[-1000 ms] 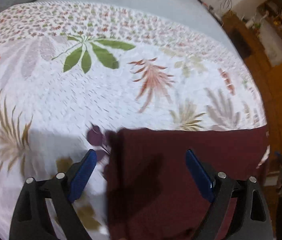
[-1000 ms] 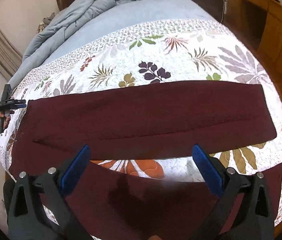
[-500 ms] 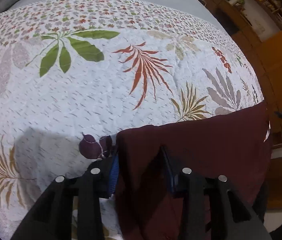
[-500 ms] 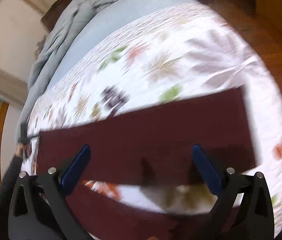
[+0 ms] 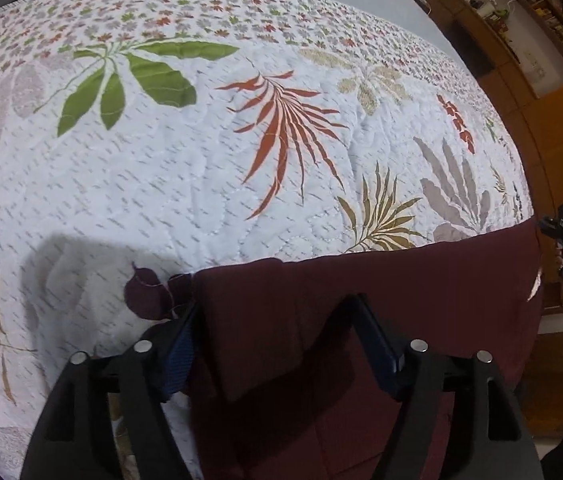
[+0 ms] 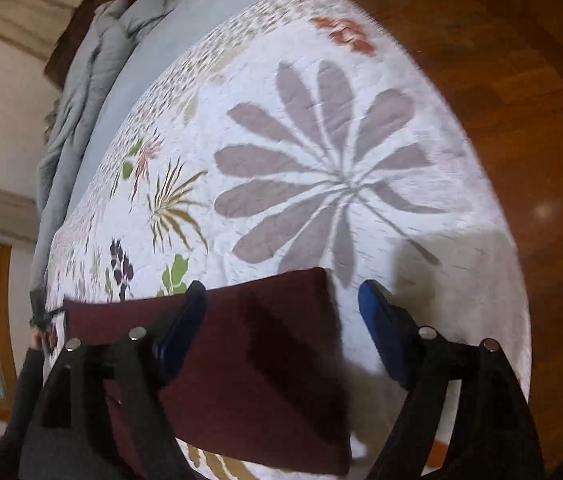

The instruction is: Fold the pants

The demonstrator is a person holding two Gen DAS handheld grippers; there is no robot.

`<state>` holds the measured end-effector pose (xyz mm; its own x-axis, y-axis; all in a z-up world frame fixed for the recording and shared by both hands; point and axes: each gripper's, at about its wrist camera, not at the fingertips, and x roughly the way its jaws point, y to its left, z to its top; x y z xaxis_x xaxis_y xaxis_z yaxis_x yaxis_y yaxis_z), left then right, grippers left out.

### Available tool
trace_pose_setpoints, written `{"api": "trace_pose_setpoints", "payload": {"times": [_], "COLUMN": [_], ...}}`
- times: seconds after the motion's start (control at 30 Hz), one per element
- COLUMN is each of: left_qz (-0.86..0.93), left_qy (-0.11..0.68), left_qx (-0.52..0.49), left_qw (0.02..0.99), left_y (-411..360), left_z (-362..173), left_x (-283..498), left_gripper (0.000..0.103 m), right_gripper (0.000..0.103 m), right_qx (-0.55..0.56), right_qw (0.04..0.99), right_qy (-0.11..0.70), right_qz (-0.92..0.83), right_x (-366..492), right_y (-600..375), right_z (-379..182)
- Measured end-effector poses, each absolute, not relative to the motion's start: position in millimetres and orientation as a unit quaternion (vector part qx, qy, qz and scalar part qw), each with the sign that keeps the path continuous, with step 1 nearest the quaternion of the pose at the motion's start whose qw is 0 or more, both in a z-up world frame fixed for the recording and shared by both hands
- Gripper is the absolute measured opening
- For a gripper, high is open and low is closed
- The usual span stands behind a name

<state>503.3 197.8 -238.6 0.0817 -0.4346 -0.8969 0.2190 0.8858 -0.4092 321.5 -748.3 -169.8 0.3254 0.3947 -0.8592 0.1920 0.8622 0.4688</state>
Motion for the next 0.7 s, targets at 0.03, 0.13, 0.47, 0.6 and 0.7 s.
{"api": "trace_pose_setpoints", "payload": {"times": [0.03, 0.13, 0.47, 0.6, 0.7], "left_qz": [-0.221, -0.208, -0.198, -0.207, -0.219], "left_qy": [0.640, 0.638, 0.595, 0.554, 0.540], "left_qx": [-0.085, -0.090, -0.137, -0.157, -0.165], "left_qw": [0.731, 0.736, 0.767, 0.791, 0.796], "left_y": [197.3, 200.5, 214.2, 221.7, 221.8], "left_z": [-238.3, -236.0, -210.7, -178.9, -152.9], "left_x": [503.4, 501.9, 484.6, 466.8, 454.5], "left_gripper": [0.073, 0.060, 0.020, 0.019, 0.019], "right_gripper": [0.085, 0.088, 0.025, 0.025, 0.025], "right_qx": [0.248, 0.243, 0.214, 0.198, 0.191], "right_qw": [0.772, 0.769, 0.771, 0.788, 0.801], "right_qy": [0.581, 0.583, 0.590, 0.574, 0.559], "right_qz": [0.076, 0.103, 0.111, 0.101, 0.096], "right_x": [322.7, 325.1, 320.3, 310.2, 297.3], "right_y": [-746.6, -742.2, -737.6, -734.9, -733.4], "right_z": [-173.7, -174.8, -159.0, -134.5, -112.0]}}
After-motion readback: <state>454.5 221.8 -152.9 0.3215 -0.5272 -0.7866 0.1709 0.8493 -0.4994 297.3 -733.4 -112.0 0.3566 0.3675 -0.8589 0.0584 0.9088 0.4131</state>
